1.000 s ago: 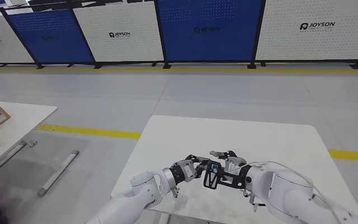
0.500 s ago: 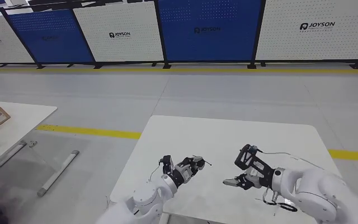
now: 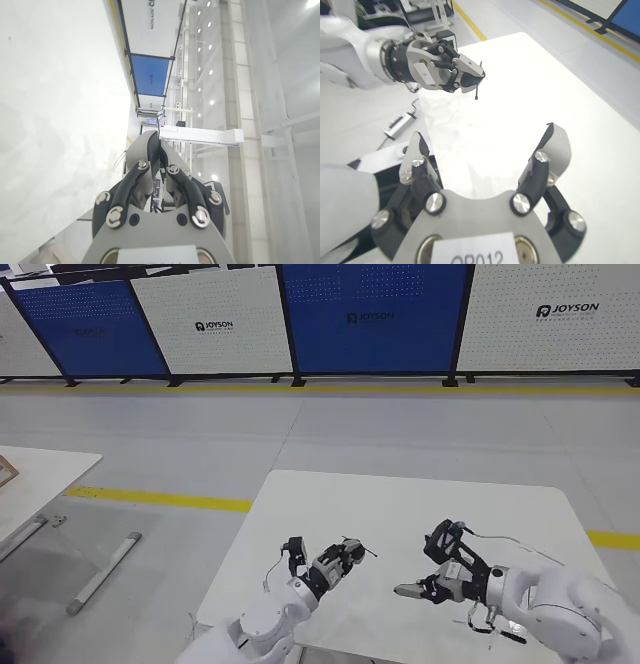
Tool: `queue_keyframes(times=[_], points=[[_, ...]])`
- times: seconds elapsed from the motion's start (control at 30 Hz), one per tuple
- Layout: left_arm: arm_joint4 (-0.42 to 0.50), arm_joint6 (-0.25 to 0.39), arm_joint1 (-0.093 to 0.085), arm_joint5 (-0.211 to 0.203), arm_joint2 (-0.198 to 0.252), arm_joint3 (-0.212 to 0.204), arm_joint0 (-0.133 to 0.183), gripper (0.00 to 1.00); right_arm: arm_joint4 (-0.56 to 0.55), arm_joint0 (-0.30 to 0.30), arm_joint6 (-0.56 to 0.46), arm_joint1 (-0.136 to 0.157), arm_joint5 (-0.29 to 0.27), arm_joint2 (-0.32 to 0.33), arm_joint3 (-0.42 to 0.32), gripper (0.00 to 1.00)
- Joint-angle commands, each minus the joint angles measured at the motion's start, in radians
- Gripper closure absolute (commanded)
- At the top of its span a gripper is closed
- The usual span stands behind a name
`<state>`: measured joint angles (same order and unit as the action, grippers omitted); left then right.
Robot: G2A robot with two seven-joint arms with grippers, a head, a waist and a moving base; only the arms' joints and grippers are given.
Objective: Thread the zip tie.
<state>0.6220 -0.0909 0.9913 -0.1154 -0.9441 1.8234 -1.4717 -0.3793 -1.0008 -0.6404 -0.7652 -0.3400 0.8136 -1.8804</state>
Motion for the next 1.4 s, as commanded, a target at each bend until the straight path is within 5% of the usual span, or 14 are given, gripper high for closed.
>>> queue_keyframes(times=[0.0, 0.17, 0.3, 0.73, 0.9, 1.07, 1.37], points=[[-0.088, -0.033, 0.003, -0.055, 0.005, -0.004, -0.007, 1.00, 0.200, 0.006, -0.009, -0.003, 0.000, -0.004, 0.048, 0.00], [-0.279, -0.090, 0.015, -0.129, 0.041, -0.015, -0.026, 1.00, 0.489, 0.005, 0.005, -0.028, 0.000, -0.003, 0.177, 0.00], [-0.327, -0.120, 0.031, -0.136, 0.079, -0.034, -0.017, 1.00, 0.619, 0.032, -0.082, -0.074, 0.000, -0.028, 0.270, 0.00], [-0.337, -0.154, 0.042, -0.143, 0.085, -0.045, -0.010, 1.00, 0.628, 0.029, -0.094, -0.080, 0.018, -0.030, 0.271, 0.00], [-0.359, -0.194, 0.060, -0.144, 0.110, -0.051, -0.004, 1.00, 0.734, 0.050, -0.138, -0.109, 0.061, -0.061, 0.373, 0.00], [-0.366, -0.208, 0.077, -0.134, 0.128, -0.060, 0.003, 1.00, 0.909, 0.116, -0.230, -0.174, 0.055, -0.140, 0.526, 0.00], [-0.365, -0.207, 0.078, -0.133, 0.129, -0.061, 0.004, 1.00, 0.909, 0.116, -0.230, -0.174, 0.055, -0.140, 0.526, 0.00]])
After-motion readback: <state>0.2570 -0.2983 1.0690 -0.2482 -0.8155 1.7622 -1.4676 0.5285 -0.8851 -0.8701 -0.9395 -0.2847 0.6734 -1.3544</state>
